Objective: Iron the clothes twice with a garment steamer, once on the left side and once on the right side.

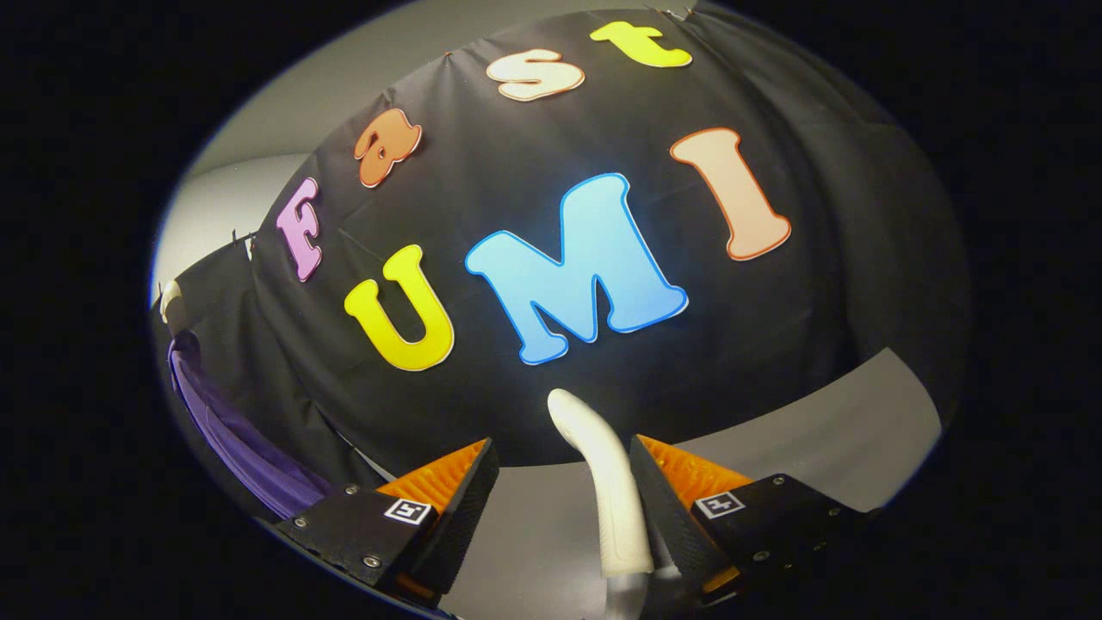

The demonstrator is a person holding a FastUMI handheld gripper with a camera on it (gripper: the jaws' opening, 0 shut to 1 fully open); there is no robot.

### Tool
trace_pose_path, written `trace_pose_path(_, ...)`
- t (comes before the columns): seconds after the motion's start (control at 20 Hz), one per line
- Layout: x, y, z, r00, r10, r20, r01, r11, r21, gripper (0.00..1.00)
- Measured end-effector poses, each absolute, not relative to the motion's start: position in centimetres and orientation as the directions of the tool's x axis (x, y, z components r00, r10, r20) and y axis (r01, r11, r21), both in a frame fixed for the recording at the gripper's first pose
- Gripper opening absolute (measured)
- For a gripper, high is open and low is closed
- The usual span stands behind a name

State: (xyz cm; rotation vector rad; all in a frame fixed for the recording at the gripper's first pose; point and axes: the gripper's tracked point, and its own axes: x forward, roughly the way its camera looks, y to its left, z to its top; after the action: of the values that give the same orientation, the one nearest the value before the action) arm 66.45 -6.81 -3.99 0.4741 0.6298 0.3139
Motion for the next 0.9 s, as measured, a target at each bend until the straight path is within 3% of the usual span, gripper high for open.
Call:
trace_pose_path(0.4,67.4,-6.4,-10.0,0.627,0.477,-0.616,-0.037,0.807,0.589,0.94)
trace_pose_path(0.8,64.8,-3.5,-13.1,0.434,0.618,-0.655,0.021,0.720,0.693,0.93)
trace_pose_path(0.9,64.7,-3.6,-13.1,0.417,0.633,-0.652,0.048,0.701,0.712,0.87)
